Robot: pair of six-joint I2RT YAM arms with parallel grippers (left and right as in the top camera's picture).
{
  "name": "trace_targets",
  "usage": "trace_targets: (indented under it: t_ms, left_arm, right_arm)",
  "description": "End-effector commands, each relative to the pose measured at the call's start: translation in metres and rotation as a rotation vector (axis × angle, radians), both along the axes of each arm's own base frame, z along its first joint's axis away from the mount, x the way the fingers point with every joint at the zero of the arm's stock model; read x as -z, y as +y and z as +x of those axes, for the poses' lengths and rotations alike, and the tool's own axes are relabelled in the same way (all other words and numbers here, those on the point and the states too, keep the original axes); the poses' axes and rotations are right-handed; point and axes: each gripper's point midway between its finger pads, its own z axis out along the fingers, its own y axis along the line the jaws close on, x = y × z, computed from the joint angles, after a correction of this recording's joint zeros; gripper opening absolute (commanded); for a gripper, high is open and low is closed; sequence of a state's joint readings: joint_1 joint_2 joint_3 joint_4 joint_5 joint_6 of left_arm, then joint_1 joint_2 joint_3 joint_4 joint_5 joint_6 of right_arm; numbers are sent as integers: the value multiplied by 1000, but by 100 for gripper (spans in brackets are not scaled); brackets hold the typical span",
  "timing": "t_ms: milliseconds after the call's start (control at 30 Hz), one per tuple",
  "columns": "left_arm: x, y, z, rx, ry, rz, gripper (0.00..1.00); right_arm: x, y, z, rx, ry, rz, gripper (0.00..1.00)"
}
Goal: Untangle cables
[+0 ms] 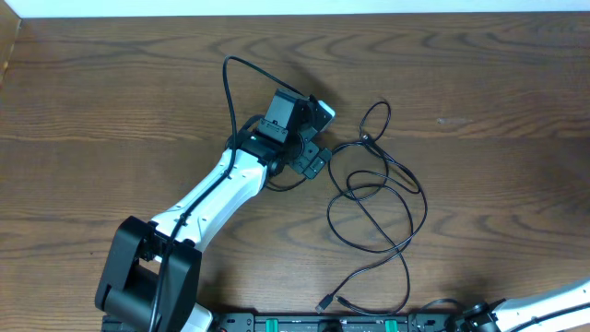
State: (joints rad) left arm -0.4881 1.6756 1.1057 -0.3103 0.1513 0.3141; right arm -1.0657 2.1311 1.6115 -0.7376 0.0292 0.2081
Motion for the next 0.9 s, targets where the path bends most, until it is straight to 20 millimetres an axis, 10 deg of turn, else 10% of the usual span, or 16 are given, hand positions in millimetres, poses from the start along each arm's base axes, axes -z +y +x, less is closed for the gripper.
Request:
trace_targets:
  t_ms: [0,267,467,667,867]
  left_arm:
    - [0,0,0,5,-3,0,100]
    - [0,0,0,5,-4,-1,100]
    - [0,0,0,4,-4,0,100]
    - [-1,1,2,-1,-13,2,100]
    - [-1,1,2,-2,-15,4,99]
  right_arm:
    - [-59,-8,43,-98,-124,-66,99]
    - [-186,6,106,-267,-163,-268,99]
    - [-228,49,155,-391,-235,-305,100]
    - [-240,172,236,-865,-462,-154,99]
    - [-225,283,255,-1323,-358,-137,99]
